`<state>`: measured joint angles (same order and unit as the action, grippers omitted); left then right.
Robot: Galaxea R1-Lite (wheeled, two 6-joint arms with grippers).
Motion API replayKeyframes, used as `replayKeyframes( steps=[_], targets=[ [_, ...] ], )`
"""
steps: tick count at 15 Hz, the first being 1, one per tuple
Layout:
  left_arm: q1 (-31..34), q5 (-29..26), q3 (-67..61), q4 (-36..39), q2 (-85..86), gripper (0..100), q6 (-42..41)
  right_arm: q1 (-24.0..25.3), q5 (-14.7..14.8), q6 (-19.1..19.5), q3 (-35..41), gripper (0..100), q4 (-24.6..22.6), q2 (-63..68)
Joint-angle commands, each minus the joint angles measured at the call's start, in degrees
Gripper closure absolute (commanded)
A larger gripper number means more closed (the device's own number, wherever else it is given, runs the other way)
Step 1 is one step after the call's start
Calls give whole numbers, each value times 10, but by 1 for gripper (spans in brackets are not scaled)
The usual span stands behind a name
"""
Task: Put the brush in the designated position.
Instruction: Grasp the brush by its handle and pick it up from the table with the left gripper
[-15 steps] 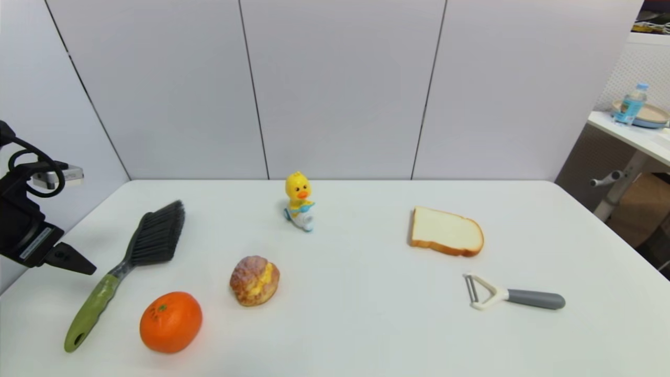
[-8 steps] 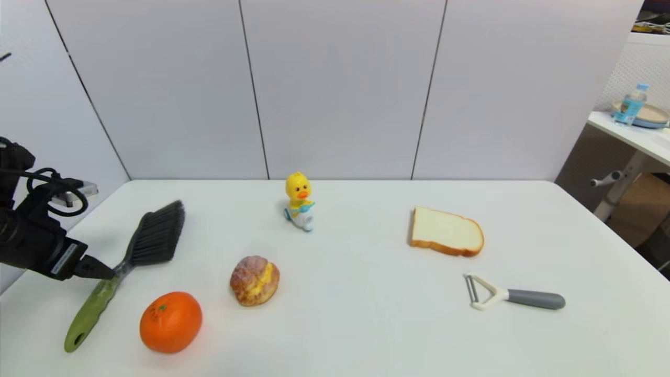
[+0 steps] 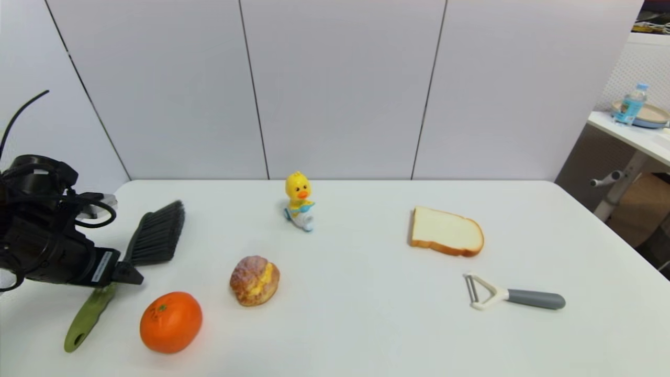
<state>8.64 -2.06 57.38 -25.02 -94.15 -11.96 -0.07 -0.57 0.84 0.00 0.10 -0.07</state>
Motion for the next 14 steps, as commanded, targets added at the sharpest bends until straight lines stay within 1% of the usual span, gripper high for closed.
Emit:
replayKeyframes(
  steps=[1,3,5,8,9,11,14],
  targets=[
    [-13,3,-1,-1,-2,0,20,0,0,0,1,0,0,1],
    [-11,22,-1,0,-7,0,38,0,0,0,1,0,0,1],
    [-5,23,0,0,-8,0,54,0,0,0,1,0,0,1],
    [18,17,3,7,-17,0,48,0,0,0,1,0,0,1],
    [28,10,4,7,-21,0,45,0,0,0,1,0,0,1],
    [47,-22,8,6,-27,0,20,0,0,0,1,0,0,1],
    [55,-28,11,7,-38,0,3,0,0,0,1,0,0,1]
  ],
)
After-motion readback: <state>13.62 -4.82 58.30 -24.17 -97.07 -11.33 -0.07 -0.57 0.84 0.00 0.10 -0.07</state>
